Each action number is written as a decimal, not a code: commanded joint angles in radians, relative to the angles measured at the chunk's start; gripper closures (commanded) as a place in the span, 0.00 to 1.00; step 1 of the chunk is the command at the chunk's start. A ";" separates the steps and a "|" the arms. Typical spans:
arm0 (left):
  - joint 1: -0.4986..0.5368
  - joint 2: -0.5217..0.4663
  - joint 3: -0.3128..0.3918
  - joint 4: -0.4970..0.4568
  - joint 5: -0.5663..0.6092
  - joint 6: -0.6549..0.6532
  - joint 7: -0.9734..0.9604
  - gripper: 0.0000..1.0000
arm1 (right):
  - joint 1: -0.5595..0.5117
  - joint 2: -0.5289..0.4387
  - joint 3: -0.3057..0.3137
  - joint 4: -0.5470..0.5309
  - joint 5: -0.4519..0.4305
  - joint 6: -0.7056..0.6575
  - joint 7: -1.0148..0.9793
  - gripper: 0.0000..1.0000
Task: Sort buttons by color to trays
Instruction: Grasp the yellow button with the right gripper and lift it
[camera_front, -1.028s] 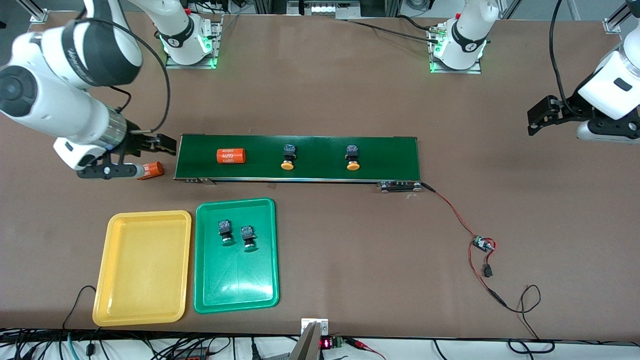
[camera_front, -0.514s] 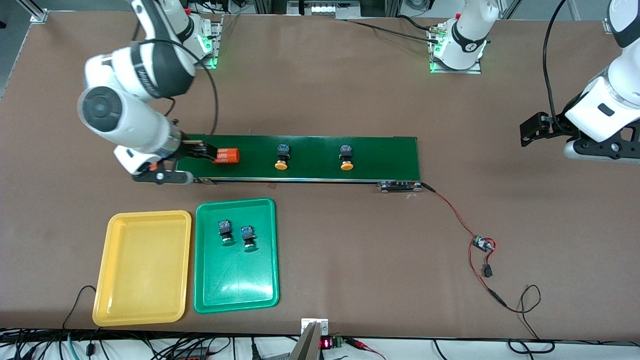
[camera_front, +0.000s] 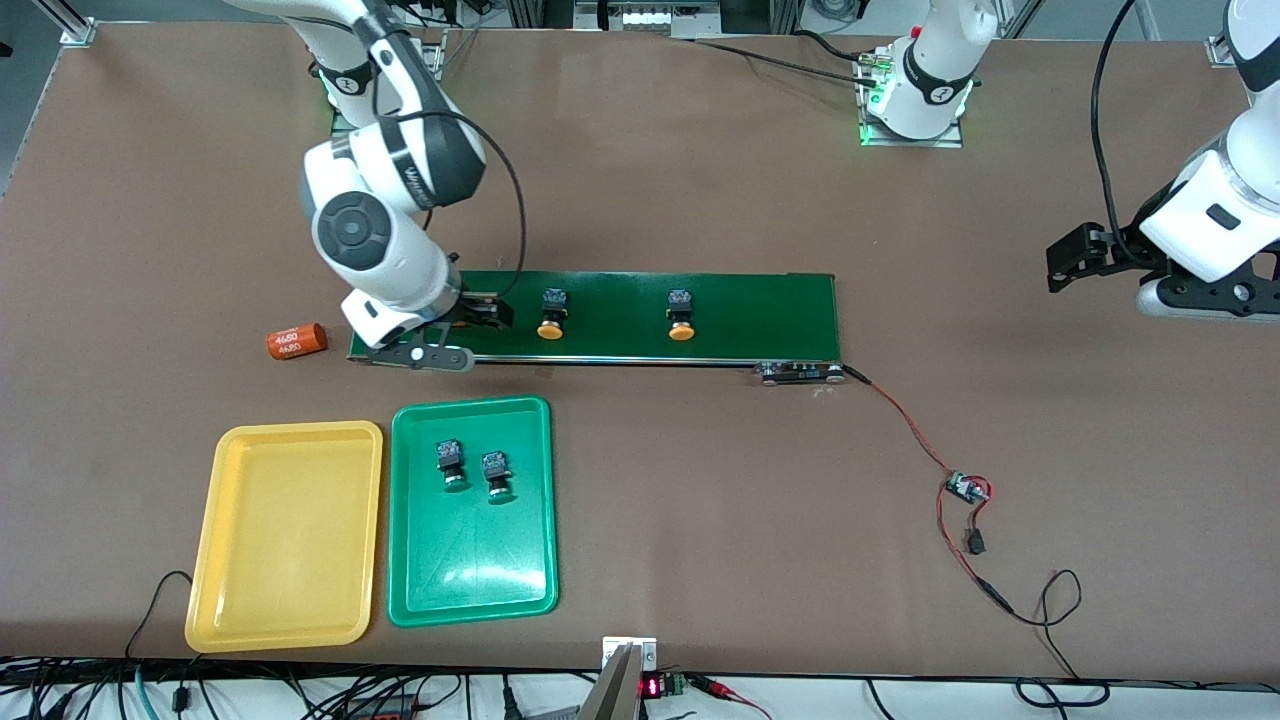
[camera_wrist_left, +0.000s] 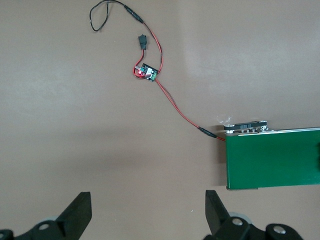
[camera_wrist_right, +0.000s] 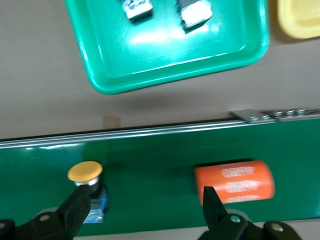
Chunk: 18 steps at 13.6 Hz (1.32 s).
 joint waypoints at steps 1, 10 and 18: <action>-0.003 -0.015 0.001 0.014 0.018 -0.041 0.016 0.00 | 0.039 0.038 0.008 -0.008 0.012 0.053 0.042 0.00; -0.003 -0.015 0.007 0.015 0.017 -0.051 0.019 0.00 | 0.048 0.093 0.045 -0.060 0.011 0.127 0.045 0.00; 0.003 -0.013 0.004 0.015 0.017 -0.048 0.017 0.00 | 0.038 0.104 0.048 -0.076 0.011 0.122 0.030 0.58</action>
